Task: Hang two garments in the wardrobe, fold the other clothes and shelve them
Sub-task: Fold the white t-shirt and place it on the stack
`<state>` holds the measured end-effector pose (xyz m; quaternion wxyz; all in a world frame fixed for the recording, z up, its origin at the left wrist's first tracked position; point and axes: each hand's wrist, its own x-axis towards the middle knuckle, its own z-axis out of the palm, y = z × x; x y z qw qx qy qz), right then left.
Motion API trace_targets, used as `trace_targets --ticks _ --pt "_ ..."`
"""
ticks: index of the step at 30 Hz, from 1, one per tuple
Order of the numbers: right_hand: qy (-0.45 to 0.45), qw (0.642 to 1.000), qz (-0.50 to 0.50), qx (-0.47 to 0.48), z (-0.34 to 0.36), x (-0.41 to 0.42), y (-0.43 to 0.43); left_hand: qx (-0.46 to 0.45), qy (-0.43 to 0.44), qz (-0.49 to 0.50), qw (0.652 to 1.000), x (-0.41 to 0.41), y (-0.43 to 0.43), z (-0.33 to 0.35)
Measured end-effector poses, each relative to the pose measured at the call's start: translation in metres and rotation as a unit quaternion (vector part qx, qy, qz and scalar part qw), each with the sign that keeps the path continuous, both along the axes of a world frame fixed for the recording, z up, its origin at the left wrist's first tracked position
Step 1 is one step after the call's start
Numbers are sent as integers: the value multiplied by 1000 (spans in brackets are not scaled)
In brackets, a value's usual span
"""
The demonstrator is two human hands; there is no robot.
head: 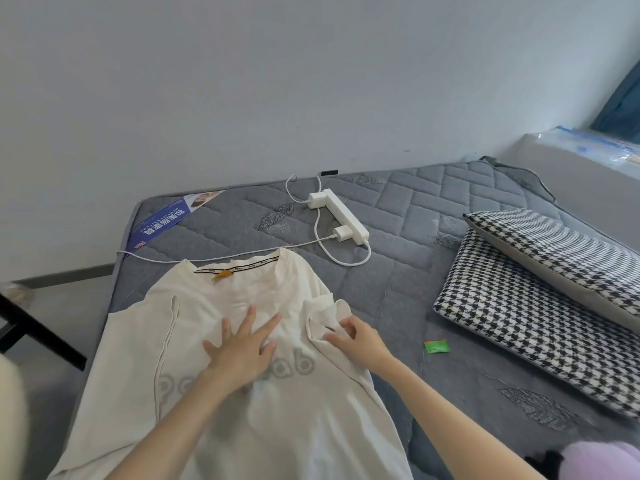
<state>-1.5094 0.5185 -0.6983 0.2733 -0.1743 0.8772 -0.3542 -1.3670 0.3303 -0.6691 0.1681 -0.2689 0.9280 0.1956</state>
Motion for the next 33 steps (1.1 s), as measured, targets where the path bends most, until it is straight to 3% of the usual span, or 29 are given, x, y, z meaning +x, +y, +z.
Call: trace_targets --ticks 5,9,13,19,23,28,31,33 --pt "62 993 95 24 6 0 15 -6 -3 0 1000 -1 1 -1" --pt "57 993 98 18 3 4 28 -16 -9 0 1000 -1 3 0" --pt "150 983 105 27 -2 12 37 -19 -12 1 1000 -1 5 1" --pt "131 985 105 46 -7 20 31 -17 -13 6 1000 1 7 3" --pt "136 987 -31 -84 5 15 35 -19 -13 11 1000 2 10 4" --pt "45 924 -271 -266 33 -1 79 -31 -9 22 999 1 15 4" --pt "65 899 -342 -265 38 -5 108 -39 -10 24 999 1 17 4" --pt "104 914 -346 -182 33 -2 124 -41 -13 24 999 0 18 4"
